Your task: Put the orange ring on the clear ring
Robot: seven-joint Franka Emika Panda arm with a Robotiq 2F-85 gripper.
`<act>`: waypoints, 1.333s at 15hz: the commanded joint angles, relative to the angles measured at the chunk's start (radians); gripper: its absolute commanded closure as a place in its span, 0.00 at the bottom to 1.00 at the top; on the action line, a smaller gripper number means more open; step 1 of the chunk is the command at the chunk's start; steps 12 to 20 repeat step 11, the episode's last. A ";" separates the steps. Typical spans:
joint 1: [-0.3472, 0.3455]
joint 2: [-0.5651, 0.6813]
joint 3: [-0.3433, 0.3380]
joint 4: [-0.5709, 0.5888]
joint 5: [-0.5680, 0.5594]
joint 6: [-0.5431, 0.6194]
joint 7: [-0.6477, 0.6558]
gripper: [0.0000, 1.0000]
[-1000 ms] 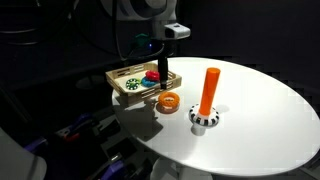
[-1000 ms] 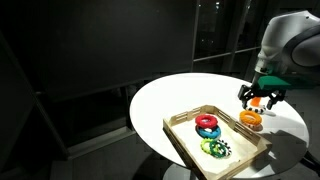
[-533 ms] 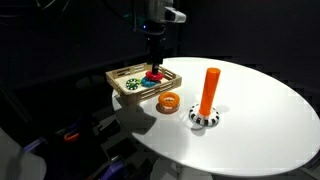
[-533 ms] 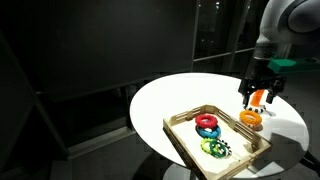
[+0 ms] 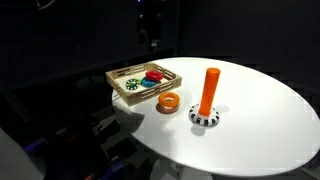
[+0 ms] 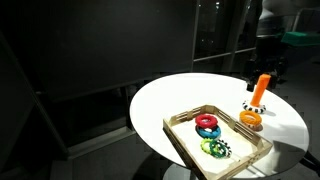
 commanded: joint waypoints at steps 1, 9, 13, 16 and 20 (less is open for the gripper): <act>-0.009 -0.064 0.029 0.016 -0.010 -0.043 -0.039 0.00; -0.012 -0.092 0.056 0.007 0.002 -0.013 -0.027 0.00; -0.012 -0.092 0.056 0.007 0.002 -0.013 -0.028 0.00; -0.012 -0.092 0.056 0.007 0.002 -0.013 -0.028 0.00; -0.012 -0.092 0.056 0.007 0.002 -0.013 -0.028 0.00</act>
